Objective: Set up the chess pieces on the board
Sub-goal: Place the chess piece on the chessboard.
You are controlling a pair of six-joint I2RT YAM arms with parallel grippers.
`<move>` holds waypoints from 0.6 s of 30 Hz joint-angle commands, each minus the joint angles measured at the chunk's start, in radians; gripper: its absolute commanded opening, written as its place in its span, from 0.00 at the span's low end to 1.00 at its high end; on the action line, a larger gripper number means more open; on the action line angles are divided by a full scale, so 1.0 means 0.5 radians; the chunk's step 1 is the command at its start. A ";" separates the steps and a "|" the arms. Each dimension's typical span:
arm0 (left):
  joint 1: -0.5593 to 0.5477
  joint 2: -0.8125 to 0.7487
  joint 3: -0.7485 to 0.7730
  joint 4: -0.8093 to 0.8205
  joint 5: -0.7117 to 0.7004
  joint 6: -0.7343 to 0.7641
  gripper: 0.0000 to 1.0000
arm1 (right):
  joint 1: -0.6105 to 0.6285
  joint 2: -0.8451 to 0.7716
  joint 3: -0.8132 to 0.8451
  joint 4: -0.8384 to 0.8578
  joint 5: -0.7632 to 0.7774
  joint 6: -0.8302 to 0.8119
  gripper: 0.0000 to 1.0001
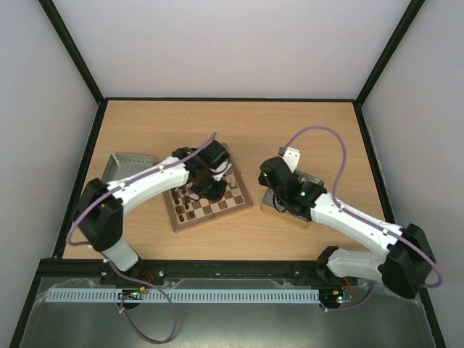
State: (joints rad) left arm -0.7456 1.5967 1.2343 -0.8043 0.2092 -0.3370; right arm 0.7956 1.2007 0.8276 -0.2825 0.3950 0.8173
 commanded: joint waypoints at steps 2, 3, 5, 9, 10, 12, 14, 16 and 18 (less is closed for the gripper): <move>-0.113 0.236 0.212 -0.441 -0.098 0.083 0.10 | -0.018 -0.254 -0.220 0.133 0.106 0.129 0.54; -0.122 0.276 0.224 -0.455 -0.102 0.086 0.11 | -0.020 -0.288 -0.253 0.144 0.102 0.143 0.54; -0.131 0.356 0.253 -0.495 -0.119 0.087 0.12 | -0.021 -0.342 -0.309 0.166 0.088 0.164 0.55; -0.138 0.478 0.303 -0.501 -0.132 0.084 0.15 | -0.025 -0.399 -0.376 0.191 0.075 0.173 0.55; -0.140 0.500 0.314 -0.498 -0.133 0.078 0.16 | -0.025 -0.403 -0.382 0.188 0.078 0.169 0.55; -0.141 0.525 0.315 -0.471 -0.136 0.067 0.18 | -0.028 -0.407 -0.387 0.185 0.083 0.163 0.55; -0.140 0.544 0.300 -0.417 -0.147 0.037 0.18 | -0.027 -0.410 -0.390 0.181 0.084 0.158 0.55; -0.139 0.553 0.270 -0.369 -0.157 0.015 0.17 | -0.029 -0.413 -0.392 0.187 0.084 0.150 0.56; -0.141 0.556 0.245 -0.333 -0.179 -0.008 0.19 | -0.030 -0.413 -0.393 0.190 0.084 0.145 0.56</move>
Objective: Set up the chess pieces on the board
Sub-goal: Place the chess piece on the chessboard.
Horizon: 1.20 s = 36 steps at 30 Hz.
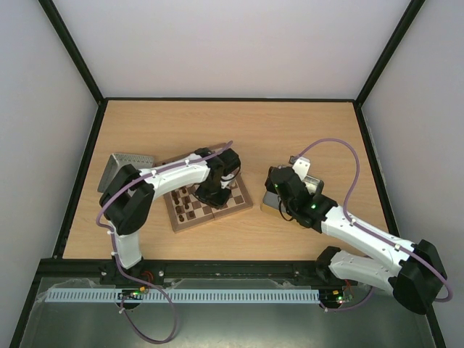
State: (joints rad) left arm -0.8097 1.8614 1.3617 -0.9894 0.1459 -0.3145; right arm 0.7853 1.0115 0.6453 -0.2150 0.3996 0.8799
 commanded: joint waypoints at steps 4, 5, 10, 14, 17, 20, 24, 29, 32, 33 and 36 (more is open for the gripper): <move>-0.011 -0.001 -0.026 0.065 -0.056 -0.070 0.33 | -0.012 -0.035 -0.024 0.052 0.072 0.019 0.56; -0.013 -0.014 -0.032 0.071 -0.056 -0.071 0.36 | -0.014 -0.035 -0.024 0.052 0.069 0.022 0.56; -0.011 -0.101 -0.118 0.164 -0.046 -0.120 0.38 | -0.013 -0.032 -0.030 0.052 0.051 0.037 0.56; -0.011 -0.178 -0.199 0.280 -0.087 -0.228 0.29 | -0.015 -0.032 -0.037 0.046 0.045 0.052 0.56; -0.012 -0.242 -0.235 0.351 -0.110 -0.296 0.28 | -0.013 -0.032 -0.043 0.049 0.036 0.053 0.57; -0.017 -0.296 -0.274 0.412 -0.117 -0.341 0.30 | -0.013 -0.029 -0.046 0.052 0.025 0.056 0.56; -0.030 -0.328 -0.308 0.452 -0.118 -0.371 0.27 | -0.013 -0.026 -0.048 0.052 0.020 0.057 0.56; -0.052 -0.293 -0.306 0.430 -0.111 -0.364 0.24 | -0.012 -0.029 -0.051 0.052 0.017 0.056 0.56; -0.066 -0.268 -0.309 0.419 -0.115 -0.360 0.28 | -0.012 -0.026 -0.055 0.057 0.015 0.056 0.56; -0.069 -0.261 -0.309 0.419 -0.114 -0.361 0.29 | -0.013 -0.026 -0.054 0.060 0.014 0.058 0.56; -0.076 -0.242 -0.307 0.414 -0.119 -0.359 0.31 | -0.014 -0.023 -0.056 0.062 0.008 0.056 0.56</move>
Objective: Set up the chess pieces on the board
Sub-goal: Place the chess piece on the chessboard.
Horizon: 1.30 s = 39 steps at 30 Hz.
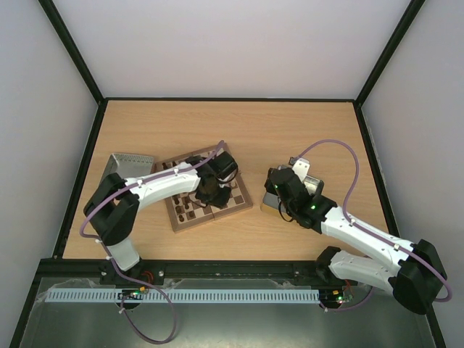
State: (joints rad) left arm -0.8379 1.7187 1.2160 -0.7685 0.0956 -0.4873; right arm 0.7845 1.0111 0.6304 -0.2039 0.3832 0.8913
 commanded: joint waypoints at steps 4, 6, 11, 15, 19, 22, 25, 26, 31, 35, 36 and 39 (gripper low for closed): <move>-0.021 0.059 -0.011 -0.025 -0.030 -0.013 0.30 | -0.013 -0.022 -0.027 0.041 0.043 0.036 0.56; -0.023 0.063 -0.014 -0.023 -0.045 -0.016 0.28 | -0.011 -0.025 -0.027 0.044 0.041 0.034 0.56; -0.023 0.093 0.002 -0.013 -0.083 -0.019 0.20 | -0.010 -0.030 -0.027 0.043 0.044 0.033 0.56; -0.034 0.116 0.052 -0.006 -0.088 -0.008 0.12 | -0.011 -0.044 -0.032 0.032 0.053 0.036 0.56; -0.081 0.140 0.152 -0.004 -0.102 -0.002 0.12 | -0.012 -0.096 -0.042 0.003 0.115 0.068 0.56; -0.127 0.187 0.249 0.006 -0.121 -0.024 0.12 | -0.011 -0.175 -0.072 -0.017 0.205 0.117 0.56; -0.176 0.265 0.346 0.005 -0.169 -0.082 0.12 | -0.013 -0.265 -0.110 -0.018 0.276 0.151 0.56; -0.184 0.287 0.370 0.015 -0.173 -0.102 0.12 | -0.013 -0.290 -0.118 -0.021 0.293 0.155 0.56; -0.215 0.386 0.463 0.035 -0.188 -0.141 0.12 | -0.011 -0.356 -0.133 -0.043 0.338 0.162 0.57; -0.214 0.433 0.523 0.022 -0.244 -0.151 0.12 | -0.011 -0.356 -0.135 -0.054 0.341 0.165 0.57; -0.213 0.439 0.536 0.020 -0.242 -0.150 0.12 | -0.012 -0.354 -0.135 -0.055 0.337 0.166 0.57; -0.215 0.458 0.545 0.036 -0.215 -0.150 0.13 | -0.013 -0.355 -0.134 -0.053 0.337 0.163 0.57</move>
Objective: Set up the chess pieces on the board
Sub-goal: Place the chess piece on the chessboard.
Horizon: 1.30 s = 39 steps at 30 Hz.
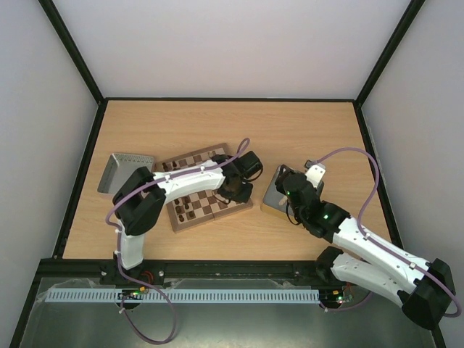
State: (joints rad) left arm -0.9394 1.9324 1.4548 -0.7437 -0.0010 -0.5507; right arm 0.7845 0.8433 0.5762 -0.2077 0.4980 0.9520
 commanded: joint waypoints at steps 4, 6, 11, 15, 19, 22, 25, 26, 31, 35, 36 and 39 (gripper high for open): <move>-0.011 0.073 0.089 -0.040 -0.035 -0.022 0.14 | -0.013 -0.026 -0.025 -0.049 0.111 0.040 0.57; -0.011 0.081 0.096 -0.046 -0.026 -0.025 0.15 | -0.012 -0.029 -0.026 -0.051 0.113 0.034 0.57; -0.011 0.089 0.109 -0.088 -0.041 -0.027 0.15 | -0.010 -0.031 -0.027 -0.051 0.113 0.035 0.57; -0.011 0.087 0.102 -0.104 -0.053 -0.024 0.17 | -0.011 -0.027 -0.032 -0.045 0.110 0.038 0.57; -0.011 0.086 0.110 -0.095 -0.041 -0.019 0.26 | -0.011 -0.029 -0.035 -0.045 0.098 0.043 0.57; -0.011 0.084 0.119 -0.070 -0.007 -0.015 0.36 | -0.012 -0.036 -0.035 -0.044 0.088 0.044 0.57; -0.011 0.074 0.154 -0.065 0.017 -0.015 0.41 | -0.012 -0.044 -0.020 -0.064 0.079 0.042 0.57; -0.010 0.060 0.166 -0.063 0.025 -0.013 0.42 | -0.011 -0.049 -0.010 -0.078 0.076 0.039 0.57; 0.009 -0.086 0.149 0.019 0.021 -0.015 0.46 | -0.011 -0.058 0.041 -0.124 0.047 0.008 0.58; 0.065 -0.318 0.014 0.205 -0.096 -0.029 0.49 | -0.031 0.038 0.127 -0.194 0.036 -0.046 0.57; 0.095 -0.383 -0.038 0.265 -0.124 -0.031 0.49 | -0.062 0.068 0.159 -0.219 0.005 -0.080 0.57; 0.196 -0.631 -0.240 0.445 -0.185 -0.012 0.50 | -0.233 0.151 0.258 -0.282 -0.170 -0.203 0.56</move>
State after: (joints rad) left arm -0.9062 1.7767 1.4326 -0.6460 -0.0277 -0.5617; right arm 0.7475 0.8795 0.6304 -0.2832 0.4690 0.9195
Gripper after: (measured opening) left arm 0.495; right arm 0.563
